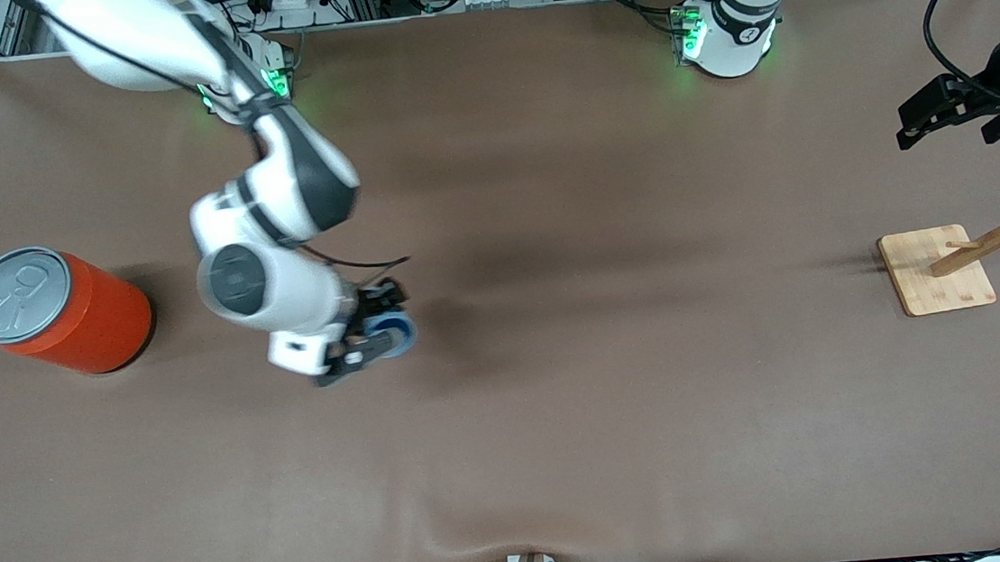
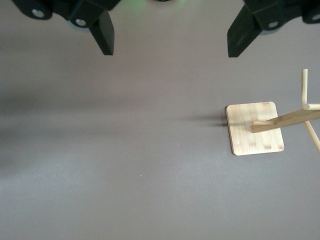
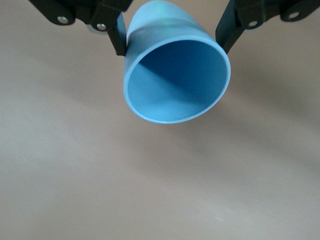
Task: Flip cup
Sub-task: 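Carry the cup toward the table middle with the right gripper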
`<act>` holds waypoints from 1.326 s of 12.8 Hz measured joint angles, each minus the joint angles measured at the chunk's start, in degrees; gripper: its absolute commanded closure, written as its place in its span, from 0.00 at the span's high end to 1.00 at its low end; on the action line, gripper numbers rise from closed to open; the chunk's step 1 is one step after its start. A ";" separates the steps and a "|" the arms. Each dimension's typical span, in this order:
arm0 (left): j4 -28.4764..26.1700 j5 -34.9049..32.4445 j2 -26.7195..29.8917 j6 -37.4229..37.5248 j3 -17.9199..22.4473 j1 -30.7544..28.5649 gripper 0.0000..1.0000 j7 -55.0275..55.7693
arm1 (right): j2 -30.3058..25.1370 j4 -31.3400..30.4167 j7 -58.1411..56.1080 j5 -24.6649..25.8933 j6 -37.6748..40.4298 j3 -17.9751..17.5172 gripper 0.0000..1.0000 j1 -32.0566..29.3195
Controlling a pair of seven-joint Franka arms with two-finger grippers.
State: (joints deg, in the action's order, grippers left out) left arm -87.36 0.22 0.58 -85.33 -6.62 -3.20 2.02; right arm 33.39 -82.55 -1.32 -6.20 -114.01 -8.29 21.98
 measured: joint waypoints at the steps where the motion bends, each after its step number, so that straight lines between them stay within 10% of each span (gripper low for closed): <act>1: 0.00 0.00 0.00 0.00 0.00 0.01 1.00 0.00 | 1.57 1.35 -0.78 1.43 -2.19 0.01 0.00 1.92; 17: -0.13 3.75 -5.08 -0.75 0.54 -0.68 1.00 0.00 | 15.71 14.77 7.51 7.89 0.13 0.33 0.00 23.09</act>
State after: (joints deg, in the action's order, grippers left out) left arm -87.49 3.96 -4.51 -86.08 -6.08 -3.88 2.02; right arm 49.11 -67.78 6.19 1.69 -113.88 -7.96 45.08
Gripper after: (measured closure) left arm 0.000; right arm 0.225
